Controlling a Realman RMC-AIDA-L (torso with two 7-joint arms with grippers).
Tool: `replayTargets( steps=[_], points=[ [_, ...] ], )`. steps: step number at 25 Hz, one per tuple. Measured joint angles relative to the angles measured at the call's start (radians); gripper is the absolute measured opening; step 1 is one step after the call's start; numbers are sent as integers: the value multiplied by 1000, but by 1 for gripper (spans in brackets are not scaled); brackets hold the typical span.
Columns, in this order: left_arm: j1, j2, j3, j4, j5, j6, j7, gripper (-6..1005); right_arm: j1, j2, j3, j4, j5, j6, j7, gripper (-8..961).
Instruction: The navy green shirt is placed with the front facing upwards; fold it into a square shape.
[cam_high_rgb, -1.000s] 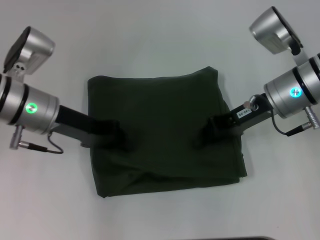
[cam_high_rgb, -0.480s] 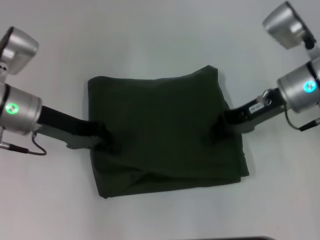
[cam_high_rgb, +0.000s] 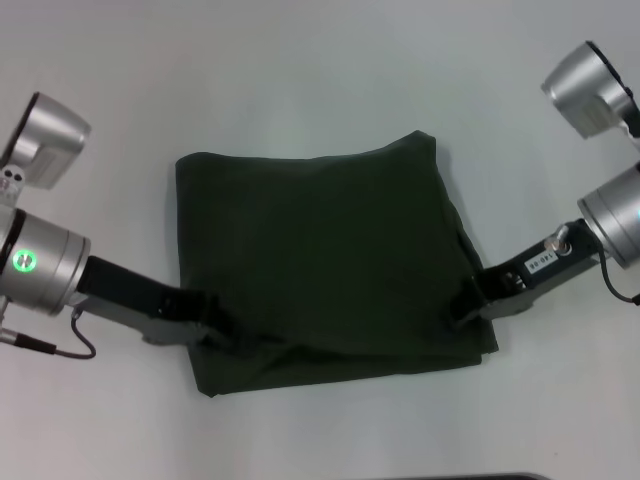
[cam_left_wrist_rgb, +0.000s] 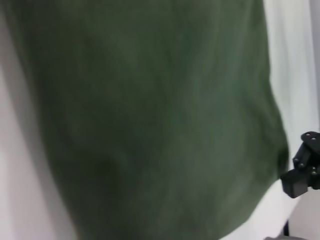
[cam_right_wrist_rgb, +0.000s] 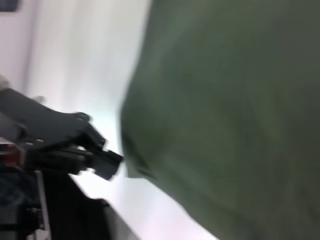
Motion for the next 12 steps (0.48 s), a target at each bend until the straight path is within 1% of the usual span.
replayTargets(
  steps=[3,8,12],
  points=[
    [-2,0,20,15,26,-26,-2,61,-10,-7,-1,4,-24,27,6,6],
    [-7,0,38,32,73,-76,-18,61,-11,-8,-1,5,-73,69,28,11],
    [-9,4,48,41,77,-99,-24,61,-8,-8,-2,5,-90,86,33,15]
  ],
)
